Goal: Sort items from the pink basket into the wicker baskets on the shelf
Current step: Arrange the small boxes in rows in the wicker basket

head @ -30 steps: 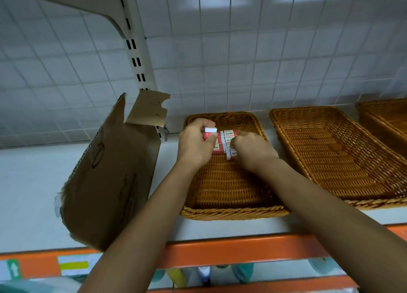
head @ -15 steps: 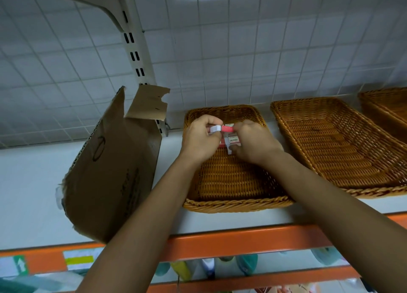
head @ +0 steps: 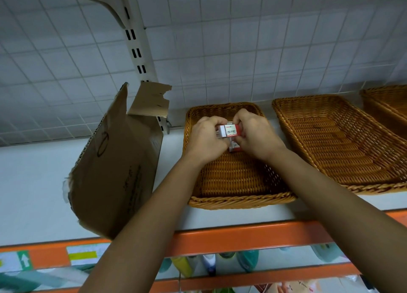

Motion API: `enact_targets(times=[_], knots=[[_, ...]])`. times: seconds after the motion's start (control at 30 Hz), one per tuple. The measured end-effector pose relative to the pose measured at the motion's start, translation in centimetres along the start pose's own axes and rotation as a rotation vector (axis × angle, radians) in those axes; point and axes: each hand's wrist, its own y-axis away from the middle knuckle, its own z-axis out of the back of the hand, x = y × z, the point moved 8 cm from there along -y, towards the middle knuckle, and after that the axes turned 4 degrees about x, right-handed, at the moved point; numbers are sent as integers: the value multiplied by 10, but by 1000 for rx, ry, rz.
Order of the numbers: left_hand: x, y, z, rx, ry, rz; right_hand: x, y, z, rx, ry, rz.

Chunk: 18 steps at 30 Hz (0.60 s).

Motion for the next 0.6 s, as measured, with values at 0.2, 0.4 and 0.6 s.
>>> enact_targets(times=[0.2,0.4,0.6], knots=[[-8,5,0,-47,-268,-83,-3,-2,-3,28,-6,-35],[0,5,-7,22,-587,37,-11,0,-18,201,252,-114],[0,7,-13,126,-656,97,-11,3,-25,243,312,-112]])
